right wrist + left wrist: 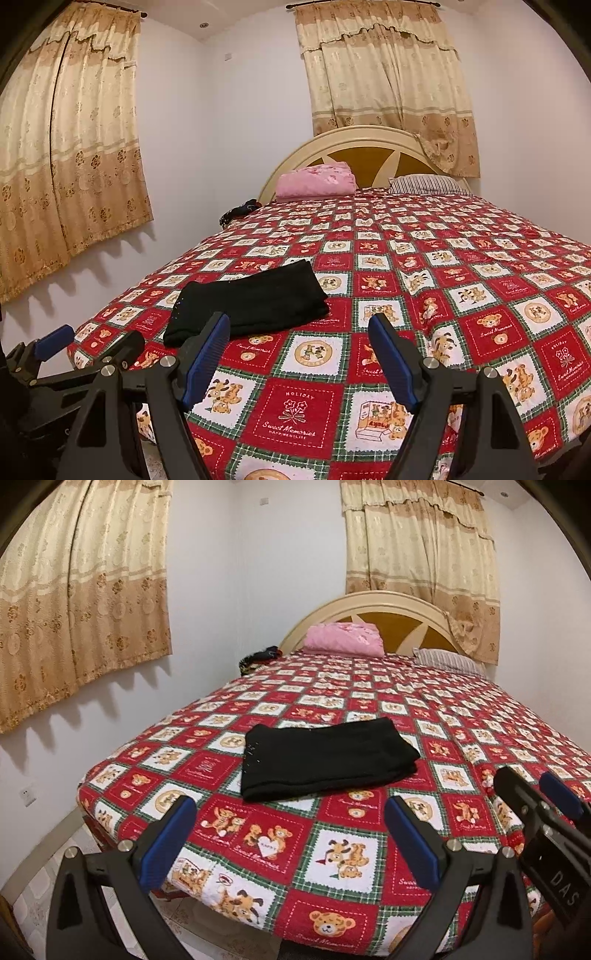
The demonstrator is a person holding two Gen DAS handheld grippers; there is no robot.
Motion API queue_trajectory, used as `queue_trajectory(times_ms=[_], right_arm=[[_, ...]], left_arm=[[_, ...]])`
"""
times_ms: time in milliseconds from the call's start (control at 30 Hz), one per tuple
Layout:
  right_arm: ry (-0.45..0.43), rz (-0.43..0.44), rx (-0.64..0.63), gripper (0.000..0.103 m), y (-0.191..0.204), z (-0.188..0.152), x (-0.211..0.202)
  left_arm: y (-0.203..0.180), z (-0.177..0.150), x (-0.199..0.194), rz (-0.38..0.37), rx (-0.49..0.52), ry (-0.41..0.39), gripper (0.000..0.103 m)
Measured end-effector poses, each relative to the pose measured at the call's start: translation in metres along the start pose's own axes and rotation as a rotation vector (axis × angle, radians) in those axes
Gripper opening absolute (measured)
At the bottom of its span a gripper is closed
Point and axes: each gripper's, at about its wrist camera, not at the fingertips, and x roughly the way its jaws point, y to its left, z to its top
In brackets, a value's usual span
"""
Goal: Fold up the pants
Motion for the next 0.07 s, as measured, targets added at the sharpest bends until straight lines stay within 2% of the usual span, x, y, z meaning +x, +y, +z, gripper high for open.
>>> queue_trajectory(times_ms=[67], right_arm=[[-0.002,-0.003,0.003,0.079,-0.0005,-0.0003,0.0001]], left_arm=[[-0.0024,-0.0008,0.0016,0.013,0.012,0.008,0.103]])
